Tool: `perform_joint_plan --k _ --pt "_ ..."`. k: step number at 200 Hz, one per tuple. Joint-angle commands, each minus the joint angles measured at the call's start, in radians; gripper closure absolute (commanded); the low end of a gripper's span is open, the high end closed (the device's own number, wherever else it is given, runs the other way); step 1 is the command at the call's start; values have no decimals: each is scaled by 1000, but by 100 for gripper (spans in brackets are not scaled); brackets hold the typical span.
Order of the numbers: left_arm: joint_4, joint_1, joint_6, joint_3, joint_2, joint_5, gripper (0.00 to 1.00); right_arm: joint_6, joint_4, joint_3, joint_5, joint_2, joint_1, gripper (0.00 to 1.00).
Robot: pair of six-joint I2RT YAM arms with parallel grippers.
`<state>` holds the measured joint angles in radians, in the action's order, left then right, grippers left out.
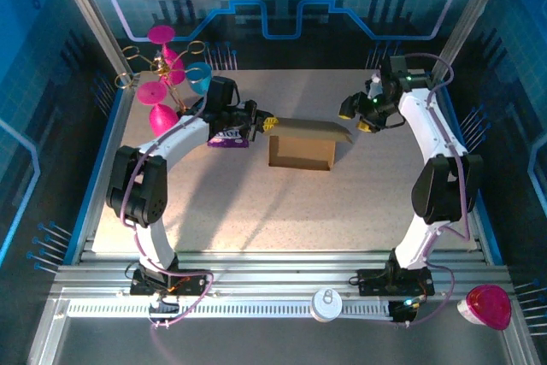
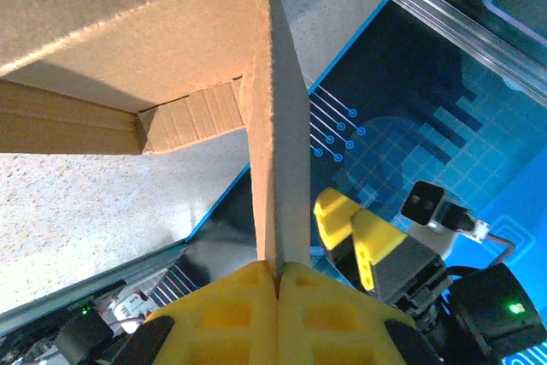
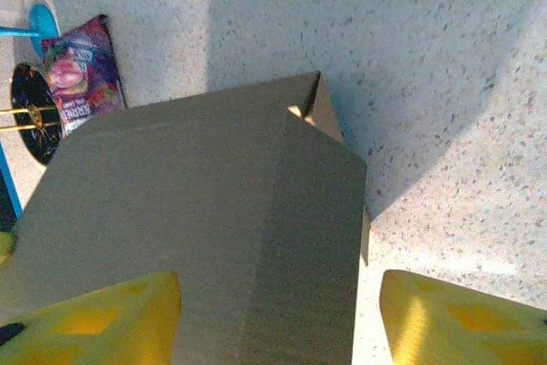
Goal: Fold the paper box
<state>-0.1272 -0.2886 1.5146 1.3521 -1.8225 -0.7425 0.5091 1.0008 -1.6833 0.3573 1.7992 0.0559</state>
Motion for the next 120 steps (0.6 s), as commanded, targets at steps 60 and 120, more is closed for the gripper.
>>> perform_joint_plan --k 60,120 --pt "-5 8 7 29 37 -32 100 75 -65 78 133 -7 10 37" --pt "-7 8 7 32 31 -31 100 26 -10 54 25 -54 -38 37"
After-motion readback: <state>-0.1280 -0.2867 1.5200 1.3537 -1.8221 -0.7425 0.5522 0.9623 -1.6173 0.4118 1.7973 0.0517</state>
